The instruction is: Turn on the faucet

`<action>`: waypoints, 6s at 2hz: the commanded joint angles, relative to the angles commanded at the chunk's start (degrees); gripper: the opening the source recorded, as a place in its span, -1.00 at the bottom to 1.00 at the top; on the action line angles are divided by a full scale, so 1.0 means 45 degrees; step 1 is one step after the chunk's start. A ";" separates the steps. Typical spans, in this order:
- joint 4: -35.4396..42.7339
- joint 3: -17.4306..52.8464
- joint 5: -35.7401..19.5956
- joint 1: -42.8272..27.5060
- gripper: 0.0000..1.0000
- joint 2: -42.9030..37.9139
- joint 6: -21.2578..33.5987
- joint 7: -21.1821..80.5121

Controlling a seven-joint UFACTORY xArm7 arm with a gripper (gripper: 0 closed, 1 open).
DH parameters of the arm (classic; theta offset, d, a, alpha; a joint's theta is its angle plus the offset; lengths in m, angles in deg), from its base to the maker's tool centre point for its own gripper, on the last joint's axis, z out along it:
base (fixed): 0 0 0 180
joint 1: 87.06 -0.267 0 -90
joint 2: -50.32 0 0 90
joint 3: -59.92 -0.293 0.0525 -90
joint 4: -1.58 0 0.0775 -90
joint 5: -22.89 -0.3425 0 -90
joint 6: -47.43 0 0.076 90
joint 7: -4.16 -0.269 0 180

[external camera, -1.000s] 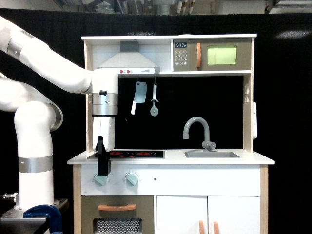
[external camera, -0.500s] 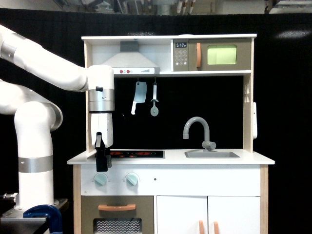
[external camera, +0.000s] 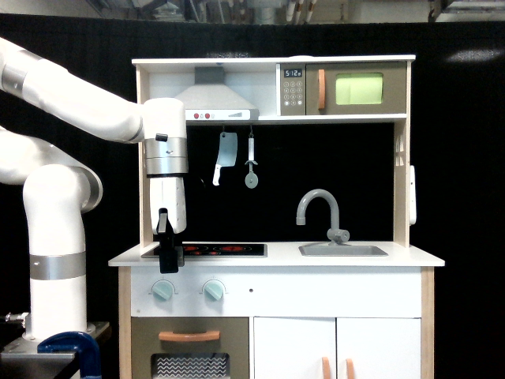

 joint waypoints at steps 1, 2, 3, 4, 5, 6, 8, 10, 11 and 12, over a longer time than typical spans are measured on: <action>0.0996 0.1549 -0.0006 -0.2446 1.00 -0.0332 -0.1314 0.4653; 0.3681 0.7340 -0.1832 -0.7234 1.00 -0.3548 -0.1623 1.5361; 0.2924 1.2110 -0.5705 -1.0173 1.00 -0.2666 -0.2029 2.1242; 0.2830 1.5197 -0.7231 -1.2631 1.00 -0.1848 -0.2711 2.3982; 0.3567 1.9736 -0.7380 -1.5620 1.00 0.0029 -0.1594 2.6718; 0.3674 2.0265 -0.7211 -1.6590 1.00 0.0956 -0.1606 2.6783; 0.4193 1.9874 -0.7838 -1.9633 1.00 0.2561 -0.4644 2.6149; 0.6230 2.0567 -0.7472 -2.5575 1.00 0.5003 -0.9113 2.5922; 0.6932 2.0842 -0.6898 -2.6238 1.00 0.5287 -0.9138 2.5578; 0.7691 2.1202 -0.5886 -2.5784 1.00 0.5227 -0.7922 2.4830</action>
